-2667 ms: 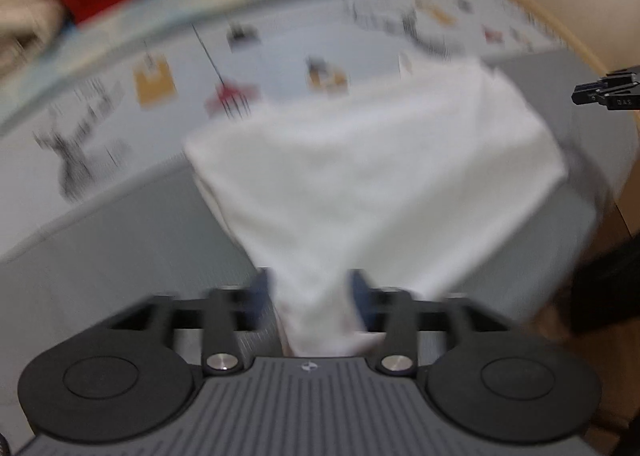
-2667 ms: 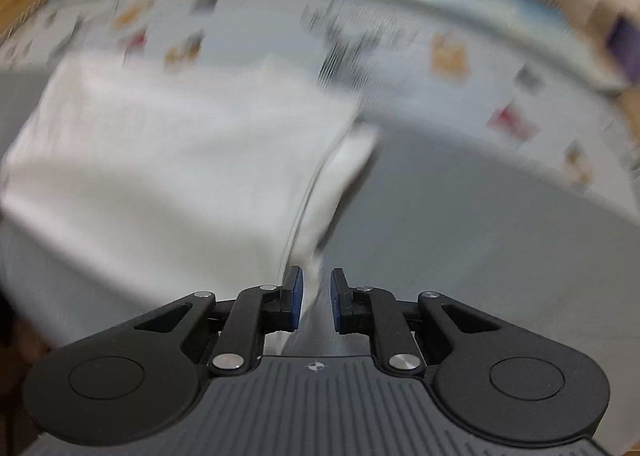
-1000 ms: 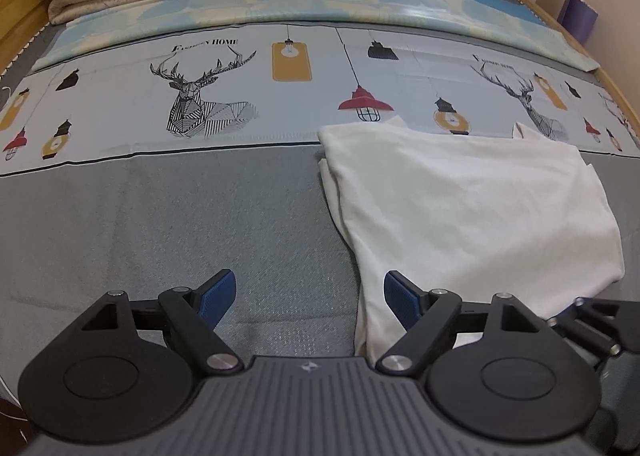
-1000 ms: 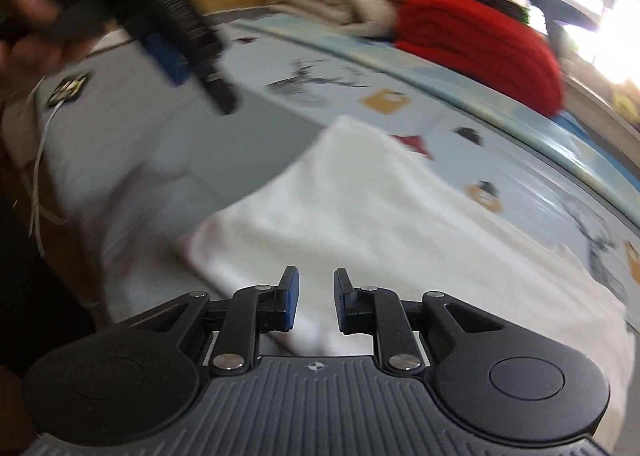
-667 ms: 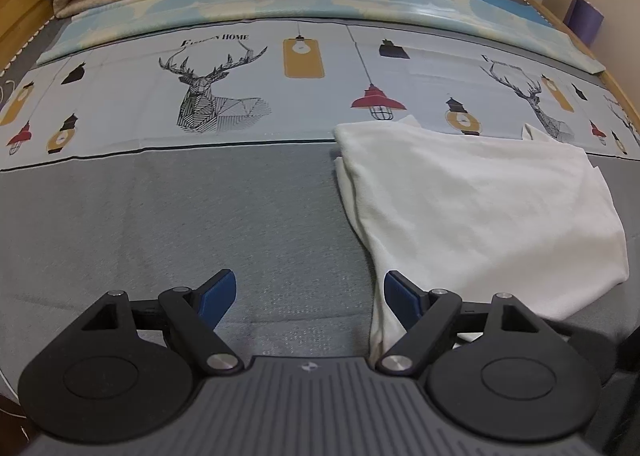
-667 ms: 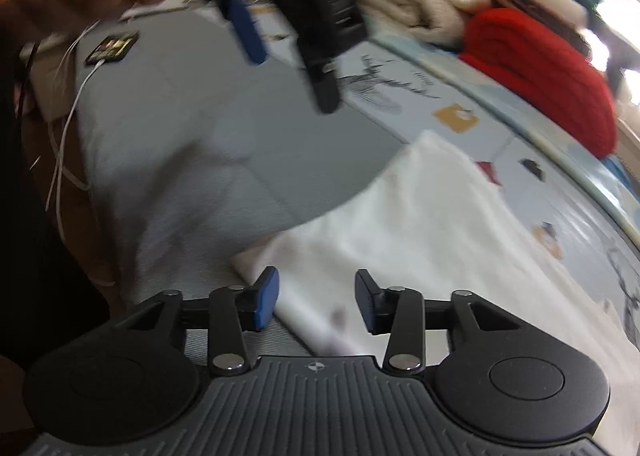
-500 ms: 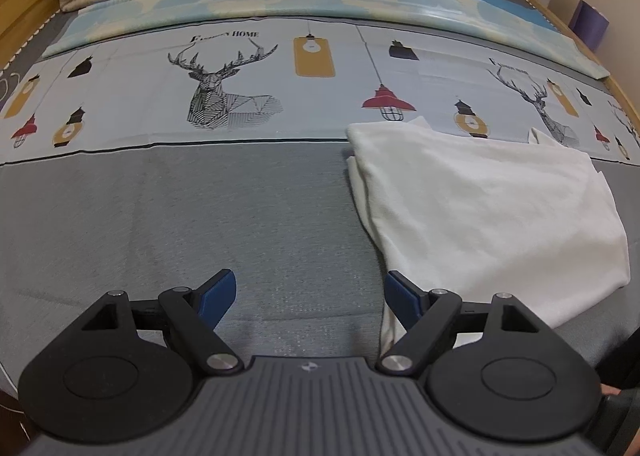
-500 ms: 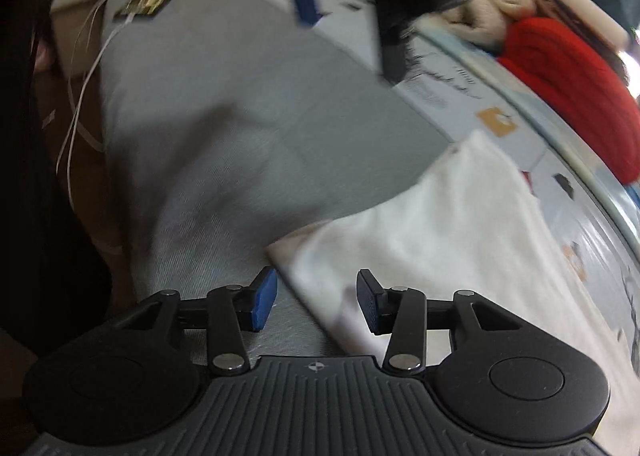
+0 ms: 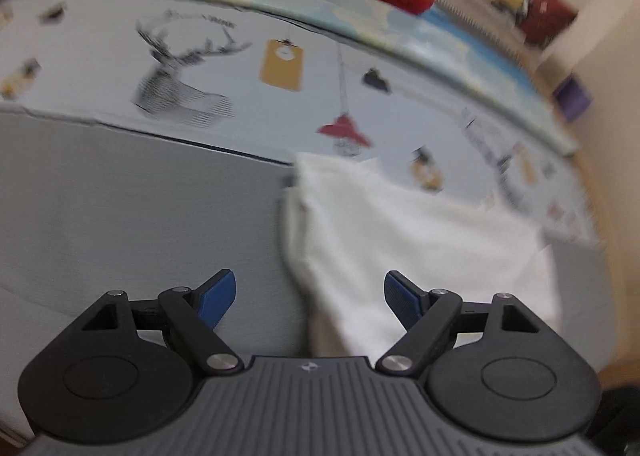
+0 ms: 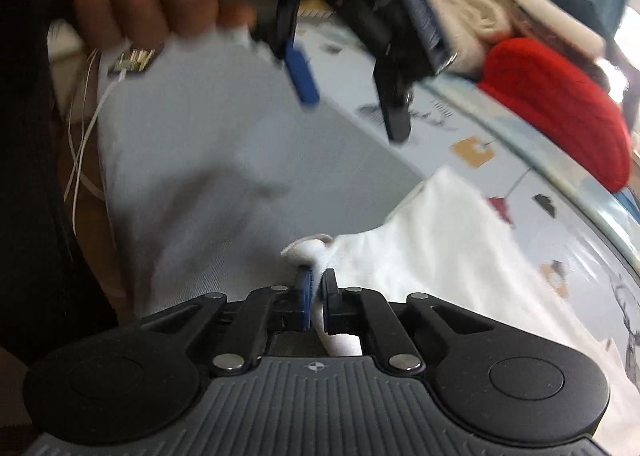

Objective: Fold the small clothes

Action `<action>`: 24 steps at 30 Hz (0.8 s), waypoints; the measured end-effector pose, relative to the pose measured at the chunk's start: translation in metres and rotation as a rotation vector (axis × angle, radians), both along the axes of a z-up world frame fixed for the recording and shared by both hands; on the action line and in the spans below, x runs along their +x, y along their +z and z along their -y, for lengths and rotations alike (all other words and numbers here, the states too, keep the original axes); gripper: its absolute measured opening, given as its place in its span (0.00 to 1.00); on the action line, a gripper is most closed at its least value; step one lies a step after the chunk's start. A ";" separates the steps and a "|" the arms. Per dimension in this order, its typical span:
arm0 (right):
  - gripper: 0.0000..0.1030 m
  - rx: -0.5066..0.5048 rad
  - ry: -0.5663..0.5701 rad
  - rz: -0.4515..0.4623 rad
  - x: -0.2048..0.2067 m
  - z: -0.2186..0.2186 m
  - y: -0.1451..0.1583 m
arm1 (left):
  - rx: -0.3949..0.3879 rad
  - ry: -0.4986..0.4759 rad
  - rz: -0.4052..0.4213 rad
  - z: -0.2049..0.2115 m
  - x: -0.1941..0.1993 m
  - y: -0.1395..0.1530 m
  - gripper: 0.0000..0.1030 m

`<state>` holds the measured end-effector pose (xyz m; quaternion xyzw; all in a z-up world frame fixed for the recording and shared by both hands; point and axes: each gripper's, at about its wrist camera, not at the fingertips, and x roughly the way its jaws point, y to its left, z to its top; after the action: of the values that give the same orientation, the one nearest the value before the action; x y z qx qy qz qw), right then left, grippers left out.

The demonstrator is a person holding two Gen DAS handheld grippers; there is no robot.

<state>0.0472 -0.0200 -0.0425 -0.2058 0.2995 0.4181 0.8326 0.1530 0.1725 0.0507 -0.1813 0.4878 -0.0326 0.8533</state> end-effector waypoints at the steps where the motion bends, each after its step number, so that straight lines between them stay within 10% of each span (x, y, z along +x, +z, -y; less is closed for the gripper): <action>1: 0.04 0.025 -0.015 -0.006 0.001 0.008 0.005 | -0.055 0.015 -0.012 0.002 0.006 -0.007 0.83; 13: 0.03 0.174 -0.095 -0.059 0.005 0.082 0.033 | -0.247 0.167 -0.143 0.022 0.068 -0.070 0.81; 16: 0.03 0.175 -0.084 -0.064 0.006 0.085 0.033 | -0.228 0.163 -0.142 0.021 0.072 -0.071 0.55; 18: 0.03 0.179 -0.078 -0.073 0.008 0.080 0.035 | -0.195 0.151 -0.133 0.018 0.069 -0.065 0.16; 24: 0.03 0.234 0.009 -0.085 0.007 0.044 0.046 | -0.113 0.139 -0.037 -0.012 0.047 -0.027 0.08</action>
<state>0.0540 -0.0640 0.0039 -0.0906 0.2829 0.4621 0.8356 0.1999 0.1842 0.0239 -0.2633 0.4873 0.0024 0.8326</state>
